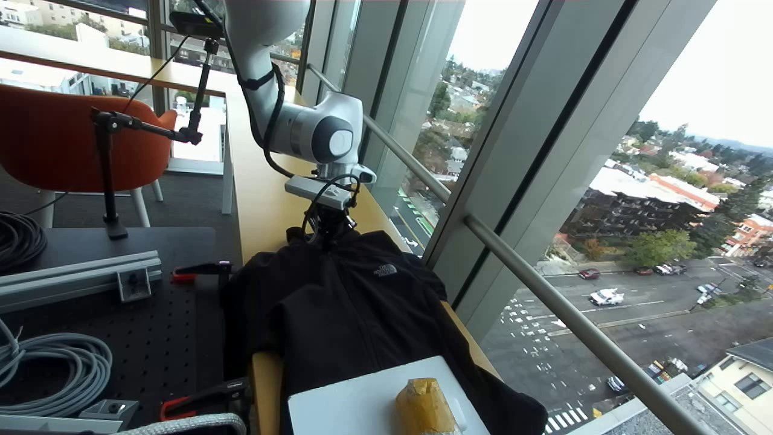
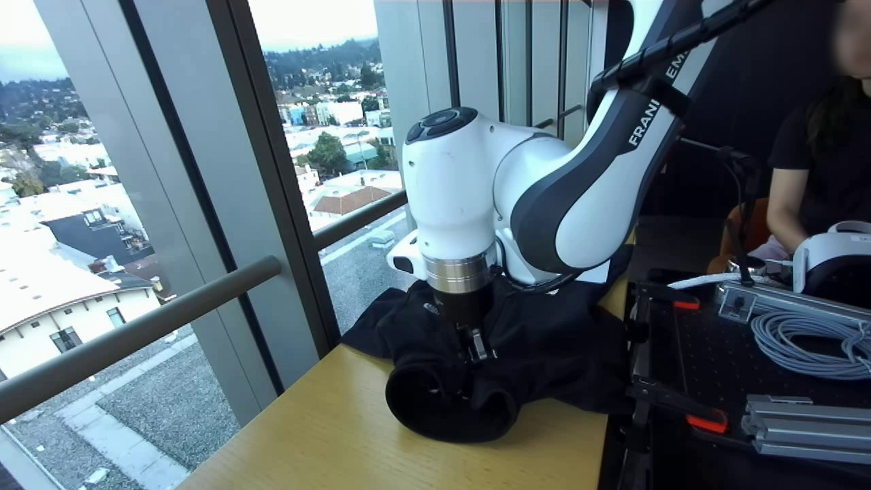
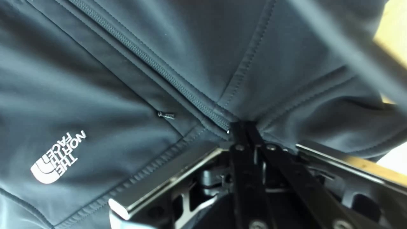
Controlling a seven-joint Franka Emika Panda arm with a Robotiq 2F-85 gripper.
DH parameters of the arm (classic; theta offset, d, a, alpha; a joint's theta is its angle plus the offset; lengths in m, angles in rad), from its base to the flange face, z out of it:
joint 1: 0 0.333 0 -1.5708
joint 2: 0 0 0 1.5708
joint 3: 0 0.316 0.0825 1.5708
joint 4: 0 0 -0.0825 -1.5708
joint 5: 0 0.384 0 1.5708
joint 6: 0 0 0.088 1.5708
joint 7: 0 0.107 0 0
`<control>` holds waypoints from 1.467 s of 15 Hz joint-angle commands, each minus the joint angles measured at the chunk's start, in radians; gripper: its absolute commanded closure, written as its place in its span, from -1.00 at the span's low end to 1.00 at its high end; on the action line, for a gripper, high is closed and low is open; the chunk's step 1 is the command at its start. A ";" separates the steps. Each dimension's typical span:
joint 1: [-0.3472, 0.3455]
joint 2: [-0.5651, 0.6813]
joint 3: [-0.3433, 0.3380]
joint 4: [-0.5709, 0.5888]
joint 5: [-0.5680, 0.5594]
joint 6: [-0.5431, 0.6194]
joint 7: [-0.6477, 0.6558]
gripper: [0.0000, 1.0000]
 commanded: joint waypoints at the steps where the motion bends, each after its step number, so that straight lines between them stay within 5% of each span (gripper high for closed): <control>1: -0.007 -0.028 0.007 -0.035 -0.020 0.011 0.030 0.98; 13: -0.114 -0.144 -0.017 -0.181 -0.017 0.068 0.003 0.98; 22: -0.137 -0.117 -0.005 -0.151 -0.006 0.072 0.006 0.98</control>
